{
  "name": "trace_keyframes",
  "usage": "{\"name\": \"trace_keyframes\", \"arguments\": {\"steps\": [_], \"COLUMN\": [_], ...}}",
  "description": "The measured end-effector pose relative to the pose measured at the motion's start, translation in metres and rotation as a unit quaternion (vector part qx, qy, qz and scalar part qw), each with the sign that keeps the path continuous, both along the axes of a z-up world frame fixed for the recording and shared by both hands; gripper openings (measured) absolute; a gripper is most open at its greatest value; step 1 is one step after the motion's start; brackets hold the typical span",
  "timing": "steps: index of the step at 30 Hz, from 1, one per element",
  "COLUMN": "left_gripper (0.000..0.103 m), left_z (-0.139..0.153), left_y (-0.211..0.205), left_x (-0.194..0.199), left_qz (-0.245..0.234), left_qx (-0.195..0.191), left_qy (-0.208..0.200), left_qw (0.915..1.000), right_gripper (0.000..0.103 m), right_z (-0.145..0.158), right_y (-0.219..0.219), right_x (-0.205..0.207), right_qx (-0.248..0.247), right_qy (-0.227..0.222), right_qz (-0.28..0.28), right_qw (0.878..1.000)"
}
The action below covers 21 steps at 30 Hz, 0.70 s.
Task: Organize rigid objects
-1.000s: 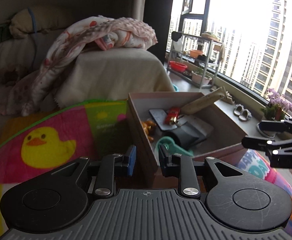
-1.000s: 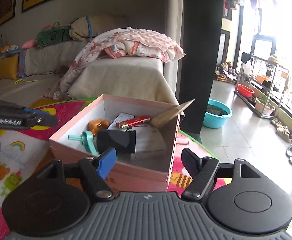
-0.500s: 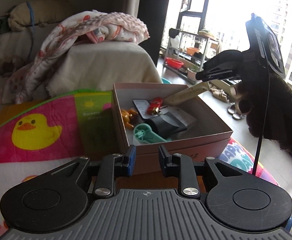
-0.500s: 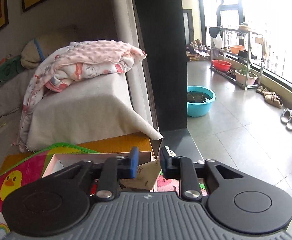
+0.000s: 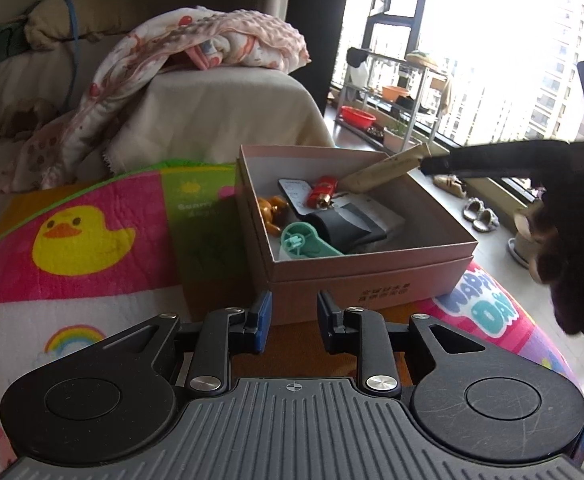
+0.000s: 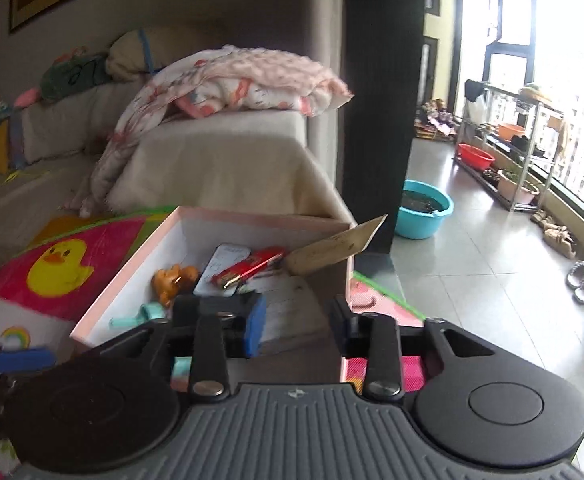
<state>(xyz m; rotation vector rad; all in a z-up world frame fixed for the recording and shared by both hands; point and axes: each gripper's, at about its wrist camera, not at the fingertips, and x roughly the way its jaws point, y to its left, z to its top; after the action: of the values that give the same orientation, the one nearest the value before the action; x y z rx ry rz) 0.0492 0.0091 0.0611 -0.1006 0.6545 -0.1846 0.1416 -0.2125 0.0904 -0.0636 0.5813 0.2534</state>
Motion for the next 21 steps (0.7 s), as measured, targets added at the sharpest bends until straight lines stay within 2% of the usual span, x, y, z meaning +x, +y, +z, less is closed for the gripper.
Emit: {"name": "trace_keyframes", "arguments": {"steps": [1, 4, 6, 7, 8, 9, 13, 17, 18, 19, 21], "left_gripper": [0.027, 0.027, 0.027, 0.028, 0.028, 0.027, 0.027, 0.027, 0.028, 0.028, 0.028], "left_z": [-0.001, -0.004, -0.007, -0.009, -0.01, -0.011, -0.015, -0.022, -0.024, -0.025, -0.027], "left_y": [-0.001, -0.004, -0.003, -0.002, 0.001, 0.003, 0.012, 0.016, 0.017, 0.019, 0.023], "left_x": [-0.002, -0.006, -0.008, -0.008, -0.008, -0.008, -0.008, -0.011, -0.014, -0.019, -0.03], "left_qz": [-0.001, -0.006, -0.006, -0.004, -0.002, 0.001, 0.011, 0.014, 0.014, 0.015, 0.025], "left_qx": [-0.003, -0.009, -0.013, -0.014, -0.016, -0.018, -0.024, -0.007, 0.004, 0.018, 0.05], "left_qy": [0.0, 0.003, 0.009, 0.011, 0.013, 0.013, 0.015, 0.023, 0.024, 0.023, 0.02], "left_qw": [1.0, 0.9999, 0.9999, 0.9998, 0.9998, 0.9997, 0.9995, 0.9996, 0.9996, 0.9995, 0.9982], "right_gripper": [0.055, 0.056, 0.039, 0.018, 0.013, 0.012, 0.012, 0.012, 0.012, 0.014, 0.032], "right_z": [0.004, 0.011, 0.008, 0.006, 0.004, 0.002, -0.004, -0.021, -0.024, -0.025, -0.023], "right_y": [-0.007, -0.027, -0.032, -0.032, -0.029, -0.025, -0.017, -0.009, -0.008, -0.006, -0.007], "right_x": [0.013, 0.064, 0.092, 0.104, 0.113, 0.115, 0.09, 0.049, 0.036, 0.022, -0.01], "right_qx": [0.016, 0.072, 0.085, 0.081, 0.069, 0.057, 0.044, 0.047, 0.041, 0.029, 0.008], "right_qy": [-0.004, 0.005, 0.021, 0.031, 0.04, 0.039, 0.04, 0.099, 0.098, 0.083, 0.043], "right_qz": [-0.019, -0.069, -0.088, -0.082, -0.077, -0.075, -0.04, 0.023, 0.029, 0.028, 0.022], "right_qw": [1.0, 0.995, 0.992, 0.993, 0.994, 0.995, 0.997, 0.994, 0.994, 0.996, 0.999]}}
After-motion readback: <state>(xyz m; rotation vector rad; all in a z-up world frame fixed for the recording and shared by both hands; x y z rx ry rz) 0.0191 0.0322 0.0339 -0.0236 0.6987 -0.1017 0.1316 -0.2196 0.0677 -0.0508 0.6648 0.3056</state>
